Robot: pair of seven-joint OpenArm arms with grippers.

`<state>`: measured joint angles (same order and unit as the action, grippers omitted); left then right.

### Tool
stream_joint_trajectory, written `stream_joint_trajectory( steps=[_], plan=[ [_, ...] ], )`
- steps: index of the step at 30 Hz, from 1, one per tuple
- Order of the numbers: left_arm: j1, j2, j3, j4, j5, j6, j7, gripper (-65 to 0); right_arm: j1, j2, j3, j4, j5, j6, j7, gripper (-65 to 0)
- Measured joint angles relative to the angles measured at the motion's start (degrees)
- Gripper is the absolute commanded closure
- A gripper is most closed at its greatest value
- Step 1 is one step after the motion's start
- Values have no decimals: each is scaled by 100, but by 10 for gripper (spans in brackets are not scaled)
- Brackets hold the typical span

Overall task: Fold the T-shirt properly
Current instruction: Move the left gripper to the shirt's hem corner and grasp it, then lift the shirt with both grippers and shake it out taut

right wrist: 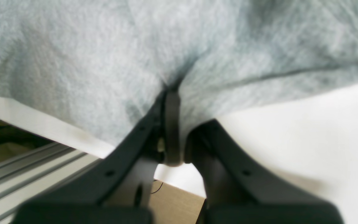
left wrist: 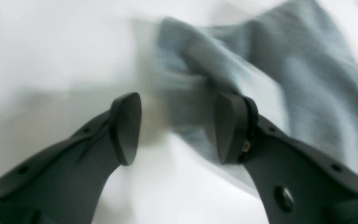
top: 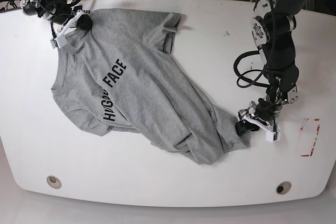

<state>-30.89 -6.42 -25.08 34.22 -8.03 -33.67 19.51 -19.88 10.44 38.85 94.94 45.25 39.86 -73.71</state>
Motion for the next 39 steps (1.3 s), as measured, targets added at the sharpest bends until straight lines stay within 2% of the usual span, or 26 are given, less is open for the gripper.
stream_joint_trajectory(
  steps=[15,23,26,29,30,35,39],
  plan=[
    [-35,96,0,-11,-76,-63,85,-351,92,-22,-61,4,-44,2,-2,0],
    [24,321,179,-22,-68,590,-573,-338,203,-26,-66,-4,-70,2,-4,0],
    [37,306,387,-22,-63,750,-660,-226,203,-31,-66,-7,-70,2,-4,0],
    [79,280,514,-22,-70,817,-706,-42,190,-28,-66,-9,-74,2,-7,0],
    [94,269,533,-22,-66,817,-706,0,192,-26,-66,-9,-90,2,-4,0],
    [103,256,643,-15,-90,1191,-715,0,203,-28,-66,-9,-94,2,-4,0],
    [245,240,662,286,-48,1211,-542,0,205,-28,-66,-9,-94,2,-7,0]
  ],
)
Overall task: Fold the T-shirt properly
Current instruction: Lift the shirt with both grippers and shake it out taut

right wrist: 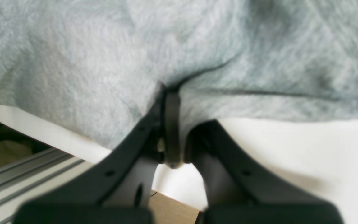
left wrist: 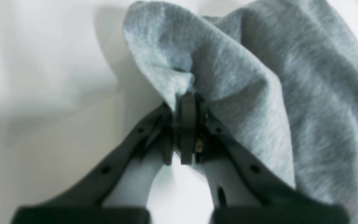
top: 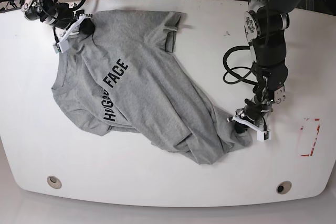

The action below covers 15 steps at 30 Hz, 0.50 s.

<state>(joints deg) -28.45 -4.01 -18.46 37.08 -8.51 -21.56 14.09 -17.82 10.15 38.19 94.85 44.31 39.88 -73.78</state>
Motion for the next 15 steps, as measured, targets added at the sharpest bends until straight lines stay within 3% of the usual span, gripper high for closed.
stream_joint_trajectory(
  steps=[8,15],
  plan=[
    [839,-369,-22,1840,52,-260,942,0,13,31,35,0,48,0,2,0],
    [1810,-651,2,3576,-20,-361,1272,0,9,31,44,0,48,0,-4,0]
  ],
)
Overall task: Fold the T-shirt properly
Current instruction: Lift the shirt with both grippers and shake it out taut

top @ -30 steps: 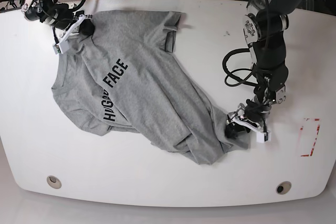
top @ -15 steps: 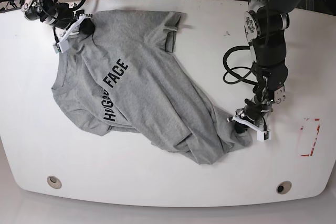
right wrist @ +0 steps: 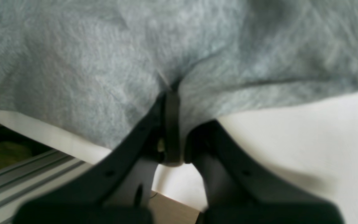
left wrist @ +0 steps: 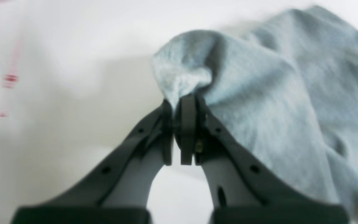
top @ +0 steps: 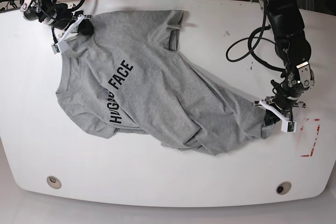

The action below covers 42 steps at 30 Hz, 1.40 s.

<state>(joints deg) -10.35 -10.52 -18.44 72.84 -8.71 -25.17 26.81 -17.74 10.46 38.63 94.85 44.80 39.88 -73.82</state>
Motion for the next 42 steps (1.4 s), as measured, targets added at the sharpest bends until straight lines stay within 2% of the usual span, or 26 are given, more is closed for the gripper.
stream_joint_trajectory(
  steps=[7,13,20,24,27,30,34,42],
  plan=[
    [1156,-306,-39,1309,76,31,90,0,-57,-42,243,2,22,2,-13,0],
    [1998,-280,-597,2420,2,-11,48,0,-236,-31,306,4,129,0,-20,0],
    [2562,-269,-767,3471,0,-33,39,0,-107,-28,411,0,551,2,-17,0],
    [2527,-251,-739,3654,2,-39,63,0,243,33,599,-7,564,0,-101,0],
    [2524,-256,-763,3836,11,-35,66,0,501,31,546,0,1023,2,-42,0],
    [2374,-258,-785,3941,28,-39,90,0,763,138,531,-2,1075,7,-131,0],
    [1910,-269,-831,3993,42,-46,249,0,1147,304,564,-2,1139,-2,-142,0],
    [699,-507,-994,3998,39,-35,990,0,2070,570,535,-4,1252,2,-251,0]
  ],
)
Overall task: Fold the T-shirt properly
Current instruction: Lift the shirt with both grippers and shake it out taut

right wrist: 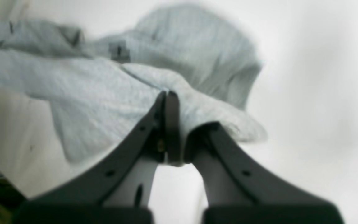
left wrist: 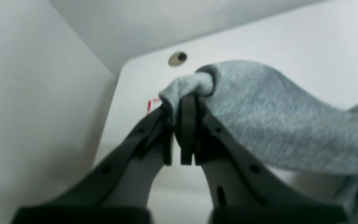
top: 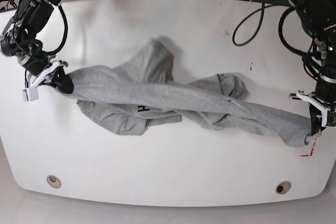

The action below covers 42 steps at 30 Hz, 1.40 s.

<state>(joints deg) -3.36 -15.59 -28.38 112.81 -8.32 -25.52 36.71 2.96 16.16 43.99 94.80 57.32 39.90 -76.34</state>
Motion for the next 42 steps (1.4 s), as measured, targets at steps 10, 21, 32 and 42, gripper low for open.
stream_joint_trajectory(
  steps=[10,21,32,42],
  plan=[
    [-1582,-192,227,-9,-46,-2,898,0,1311,470,-560,-284,33,17,-4,0],
    [-2745,-319,249,-20,-55,-4,1467,0,3025,1084,-1259,-1167,63,22,-31,0],
    [-4085,-807,415,-142,-46,-9,1648,0,5182,1434,-2415,-2433,20,20,-85,0],
    [-5313,-1220,911,-487,-109,-9,1565,0,6916,1639,-3447,-3150,-17,11,-94,0]
  ],
)
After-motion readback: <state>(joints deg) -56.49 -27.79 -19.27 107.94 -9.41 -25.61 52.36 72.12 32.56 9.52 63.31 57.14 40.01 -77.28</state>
